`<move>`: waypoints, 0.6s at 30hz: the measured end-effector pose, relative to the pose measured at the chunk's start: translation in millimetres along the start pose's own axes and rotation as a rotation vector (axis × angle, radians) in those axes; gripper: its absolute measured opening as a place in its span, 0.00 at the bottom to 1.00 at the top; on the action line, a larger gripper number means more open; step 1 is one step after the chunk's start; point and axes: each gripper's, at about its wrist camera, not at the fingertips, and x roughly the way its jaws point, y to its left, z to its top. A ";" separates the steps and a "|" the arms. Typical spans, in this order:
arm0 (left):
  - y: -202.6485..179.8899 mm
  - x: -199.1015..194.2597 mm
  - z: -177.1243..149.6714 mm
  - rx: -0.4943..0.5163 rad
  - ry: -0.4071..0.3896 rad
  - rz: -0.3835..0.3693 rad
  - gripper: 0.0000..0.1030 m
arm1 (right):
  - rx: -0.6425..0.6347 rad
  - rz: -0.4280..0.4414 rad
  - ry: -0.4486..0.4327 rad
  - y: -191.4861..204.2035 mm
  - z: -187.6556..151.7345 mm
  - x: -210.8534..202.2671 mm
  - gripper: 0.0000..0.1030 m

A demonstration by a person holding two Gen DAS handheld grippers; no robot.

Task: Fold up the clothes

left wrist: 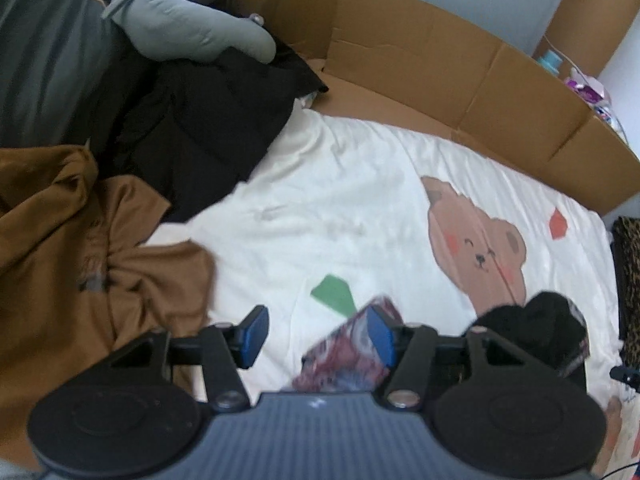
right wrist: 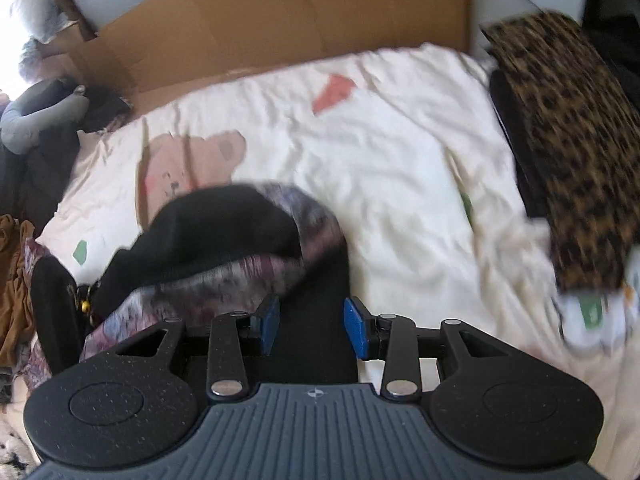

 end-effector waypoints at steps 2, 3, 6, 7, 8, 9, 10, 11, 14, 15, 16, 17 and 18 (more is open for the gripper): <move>-3.1 10.8 7.4 0.010 -0.005 -0.001 0.56 | -0.018 0.003 -0.016 1.2 14.4 8.9 0.49; -4.4 16.2 9.8 0.015 -0.010 0.000 0.56 | -0.026 0.007 -0.019 1.6 21.4 13.9 0.49; -9.9 35.3 16.5 0.024 -0.004 0.004 0.56 | -0.055 0.013 -0.029 3.0 40.2 28.1 0.49; -12.6 40.6 18.1 0.028 0.000 0.000 0.56 | -0.066 0.014 -0.031 3.5 46.2 33.5 0.50; -15.4 45.8 19.7 0.031 0.006 -0.003 0.56 | -0.071 0.013 -0.028 3.8 51.4 39.0 0.50; -18.5 51.0 21.6 0.033 0.014 -0.007 0.56 | -0.075 0.012 -0.024 3.9 56.5 44.7 0.50; -21.7 56.1 23.3 0.035 0.023 -0.011 0.56 | -0.077 0.016 -0.018 3.8 60.6 50.1 0.51; -24.7 60.8 24.7 0.038 0.034 -0.014 0.56 | -0.078 0.021 -0.011 3.7 64.5 55.5 0.52; -30.1 73.4 26.0 0.038 0.063 -0.005 0.59 | -0.093 0.038 0.004 6.4 73.8 69.4 0.58; -30.8 77.2 25.3 0.038 0.071 0.016 0.60 | -0.100 0.045 0.007 8.0 76.4 73.5 0.61; -31.3 81.0 24.3 0.037 0.082 0.031 0.61 | -0.109 0.050 0.013 10.3 78.3 78.1 0.64; -31.1 84.8 22.7 0.035 0.099 0.033 0.61 | -0.118 0.056 0.020 12.7 80.1 82.8 0.65; -30.6 88.7 20.8 0.029 0.114 0.039 0.61 | -0.125 0.065 0.030 14.5 81.3 87.6 0.67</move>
